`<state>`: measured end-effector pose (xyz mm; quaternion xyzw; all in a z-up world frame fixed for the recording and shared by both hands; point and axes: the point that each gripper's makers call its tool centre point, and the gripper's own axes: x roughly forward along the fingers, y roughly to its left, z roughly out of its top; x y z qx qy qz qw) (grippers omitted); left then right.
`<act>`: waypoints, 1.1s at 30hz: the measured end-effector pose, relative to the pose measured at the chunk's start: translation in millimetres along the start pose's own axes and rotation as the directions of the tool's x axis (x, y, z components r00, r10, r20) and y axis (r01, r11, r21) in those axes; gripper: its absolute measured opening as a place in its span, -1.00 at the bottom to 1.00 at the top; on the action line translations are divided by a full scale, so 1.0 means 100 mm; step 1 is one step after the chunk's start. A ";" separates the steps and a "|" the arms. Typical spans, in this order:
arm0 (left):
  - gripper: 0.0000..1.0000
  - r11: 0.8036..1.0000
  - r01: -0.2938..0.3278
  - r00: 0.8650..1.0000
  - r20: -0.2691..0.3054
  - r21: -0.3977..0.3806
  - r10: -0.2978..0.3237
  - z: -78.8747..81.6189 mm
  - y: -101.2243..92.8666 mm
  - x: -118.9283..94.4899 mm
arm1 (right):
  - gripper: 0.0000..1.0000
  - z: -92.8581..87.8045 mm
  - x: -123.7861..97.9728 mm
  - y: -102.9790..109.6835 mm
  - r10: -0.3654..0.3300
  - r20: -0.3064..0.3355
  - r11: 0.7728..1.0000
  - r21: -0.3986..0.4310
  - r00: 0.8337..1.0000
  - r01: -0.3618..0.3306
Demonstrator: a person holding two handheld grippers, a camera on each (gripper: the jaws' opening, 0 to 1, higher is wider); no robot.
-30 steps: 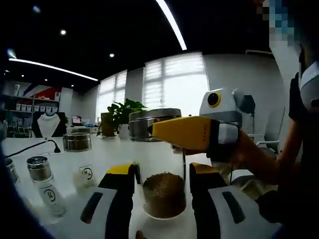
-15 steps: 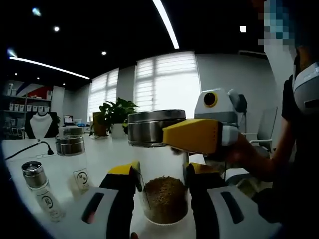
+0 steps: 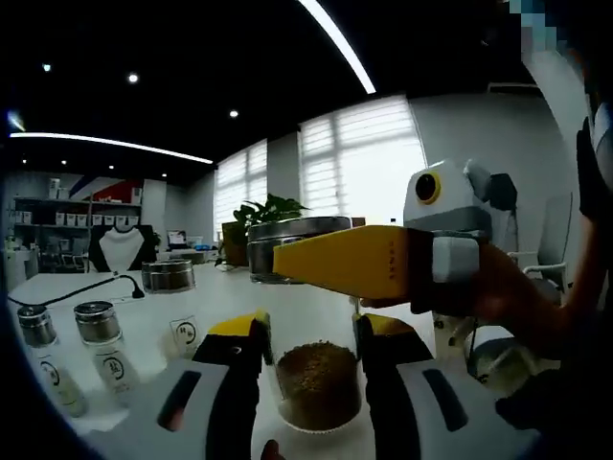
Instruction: Rotate the seasoning bottle until the label or dispensing opening points toward the visible target arrow and the bottle remains upright within the marked orientation range
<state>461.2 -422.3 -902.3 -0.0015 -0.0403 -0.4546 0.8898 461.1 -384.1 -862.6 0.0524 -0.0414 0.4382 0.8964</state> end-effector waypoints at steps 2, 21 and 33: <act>-0.13 0.998 -0.054 0.998 -0.012 0.020 0.055 -0.03 0.03 0.01 | -0.21 -0.02 0.01 -0.02 -0.023 -0.014 1.000 0.010 1.000 0.023; -0.15 0.908 -0.412 0.911 0.002 0.075 0.413 -0.04 0.21 -0.13 | -0.22 -0.07 0.08 -0.04 -0.206 0.010 0.978 -0.007 0.978 0.206; -0.15 0.842 -0.525 0.850 0.037 0.127 0.525 0.03 0.27 -0.19 | -0.21 -0.05 0.16 -0.01 -0.236 0.007 0.968 -0.080 0.972 0.236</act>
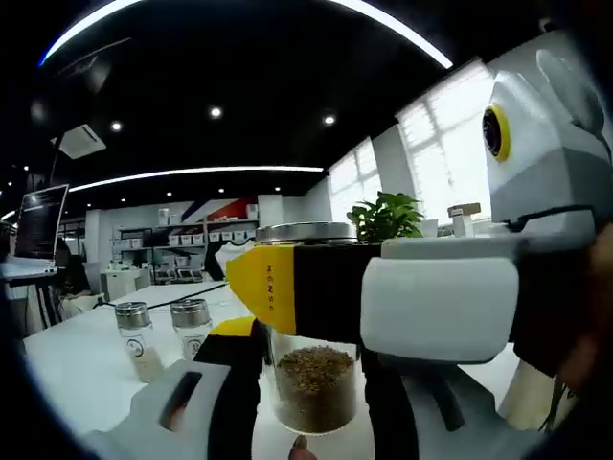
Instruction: Rotate the seasoning bottle until the label or dispensing opening points toward the visible target arrow and the bottle remains upright within the marked orientation range
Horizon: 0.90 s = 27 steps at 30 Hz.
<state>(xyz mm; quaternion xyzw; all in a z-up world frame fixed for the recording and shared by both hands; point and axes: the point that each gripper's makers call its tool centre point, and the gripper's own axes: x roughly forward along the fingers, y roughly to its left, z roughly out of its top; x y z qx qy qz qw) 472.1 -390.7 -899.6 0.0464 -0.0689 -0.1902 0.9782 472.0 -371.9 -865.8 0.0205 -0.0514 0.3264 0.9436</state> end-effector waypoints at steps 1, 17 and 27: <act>-0.15 1.000 0.011 1.000 -0.007 -0.015 -0.012 -0.02 -0.01 0.00 | -0.21 -0.02 0.00 -0.02 0.005 -0.005 1.000 0.005 1.000 -0.005; -0.13 0.977 0.212 0.977 -0.026 -0.022 -0.213 -0.06 -0.15 0.01 | -0.23 -0.02 -0.07 -0.04 0.193 0.015 0.978 0.077 0.981 -0.193; -0.10 0.920 0.392 0.920 0.005 -0.032 -0.392 0.03 -0.22 0.03 | -0.23 0.08 -0.17 0.00 0.272 0.055 0.957 0.084 0.961 -0.276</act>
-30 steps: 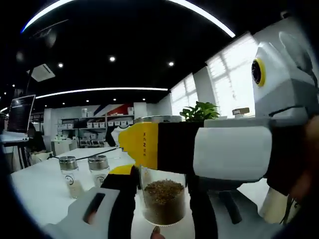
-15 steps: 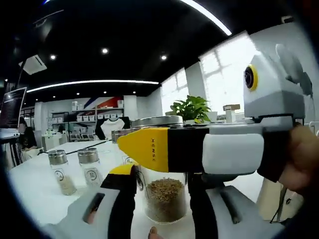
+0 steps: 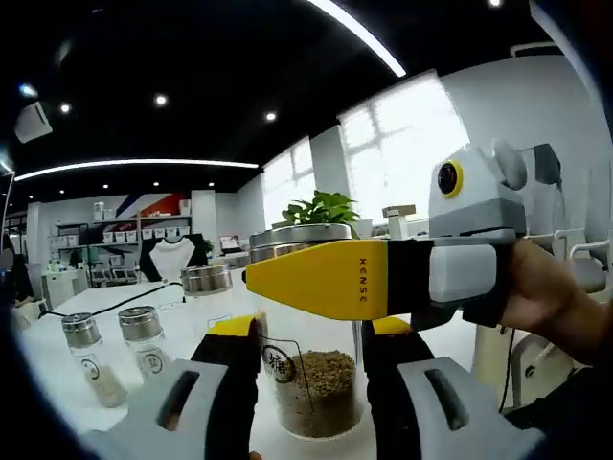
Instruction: Rotate the seasoning bottle until the label or dispensing opening points toward the visible target arrow and the bottle remains upright within the marked orientation range
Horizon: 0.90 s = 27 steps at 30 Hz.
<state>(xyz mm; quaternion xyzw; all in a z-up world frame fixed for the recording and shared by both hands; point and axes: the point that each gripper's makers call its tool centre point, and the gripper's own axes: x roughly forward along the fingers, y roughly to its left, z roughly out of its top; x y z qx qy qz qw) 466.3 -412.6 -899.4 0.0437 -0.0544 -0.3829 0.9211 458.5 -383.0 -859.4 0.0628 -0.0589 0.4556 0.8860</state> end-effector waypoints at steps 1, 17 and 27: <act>-0.10 1.000 0.026 1.000 0.002 -0.009 -0.026 -0.01 -0.02 0.00 | -0.23 0.00 0.00 0.00 0.005 0.000 1.000 0.002 1.000 -0.005; 0.00 0.919 0.387 0.922 0.040 -0.078 -0.385 -0.01 -0.21 0.00 | -0.23 -0.02 -0.05 0.11 0.096 -0.008 0.995 -0.007 0.995 -0.096; -0.07 0.913 0.395 0.919 0.071 -0.104 -0.389 -0.02 -0.23 -0.04 | -0.23 -0.06 -0.04 0.11 0.109 -0.011 0.994 0.009 0.994 -0.109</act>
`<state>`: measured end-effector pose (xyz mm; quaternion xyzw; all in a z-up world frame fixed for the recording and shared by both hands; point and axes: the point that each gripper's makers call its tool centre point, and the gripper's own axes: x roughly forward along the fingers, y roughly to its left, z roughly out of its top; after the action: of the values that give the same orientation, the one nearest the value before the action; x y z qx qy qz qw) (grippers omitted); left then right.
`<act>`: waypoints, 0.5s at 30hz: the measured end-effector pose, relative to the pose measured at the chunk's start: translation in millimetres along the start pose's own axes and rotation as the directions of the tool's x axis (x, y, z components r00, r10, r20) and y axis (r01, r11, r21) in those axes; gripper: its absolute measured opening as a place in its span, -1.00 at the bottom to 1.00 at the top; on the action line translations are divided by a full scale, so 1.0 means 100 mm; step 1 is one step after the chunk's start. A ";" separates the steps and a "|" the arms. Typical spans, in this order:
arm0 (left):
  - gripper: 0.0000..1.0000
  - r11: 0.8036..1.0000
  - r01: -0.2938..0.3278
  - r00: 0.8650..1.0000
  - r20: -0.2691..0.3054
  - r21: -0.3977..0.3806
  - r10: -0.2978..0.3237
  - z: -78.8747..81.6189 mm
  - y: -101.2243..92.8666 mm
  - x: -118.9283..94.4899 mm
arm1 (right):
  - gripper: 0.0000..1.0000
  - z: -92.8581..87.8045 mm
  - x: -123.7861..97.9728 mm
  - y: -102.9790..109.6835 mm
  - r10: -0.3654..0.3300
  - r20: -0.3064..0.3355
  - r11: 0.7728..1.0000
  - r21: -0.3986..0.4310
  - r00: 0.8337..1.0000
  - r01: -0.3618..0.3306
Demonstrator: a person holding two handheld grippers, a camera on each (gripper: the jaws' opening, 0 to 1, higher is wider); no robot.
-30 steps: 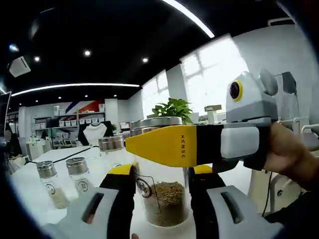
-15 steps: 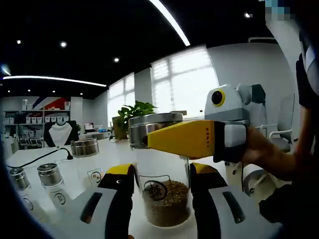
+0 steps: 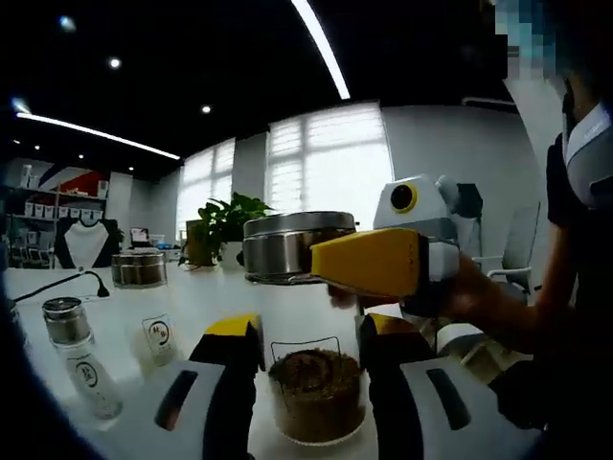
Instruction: Rotate the seasoning bottle until the label or dispensing opening points toward the visible target arrow and the bottle remains upright within the marked orientation range
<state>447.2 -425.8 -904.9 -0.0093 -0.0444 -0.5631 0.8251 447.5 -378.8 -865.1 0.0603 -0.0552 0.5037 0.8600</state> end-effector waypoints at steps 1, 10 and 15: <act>-0.07 1.000 -0.004 1.000 0.005 0.002 0.004 0.01 -0.02 0.00 | -0.22 0.01 0.00 0.01 0.008 0.009 1.000 -0.002 1.000 -0.008; -0.08 0.989 -0.144 0.989 -0.042 0.031 0.145 -0.04 0.05 0.06 | -0.20 -0.02 0.05 0.01 -0.028 -0.028 0.998 -0.058 0.999 0.026; -0.09 0.975 -0.222 0.974 -0.043 0.005 0.222 -0.05 0.12 0.06 | -0.17 -0.02 0.06 -0.06 -0.105 -0.021 0.994 -0.027 0.994 0.104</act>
<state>460.6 -427.9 -909.1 -0.0020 -0.0250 -0.4676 0.8836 456.0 -376.0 -866.1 0.0464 -0.0487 0.4580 0.8864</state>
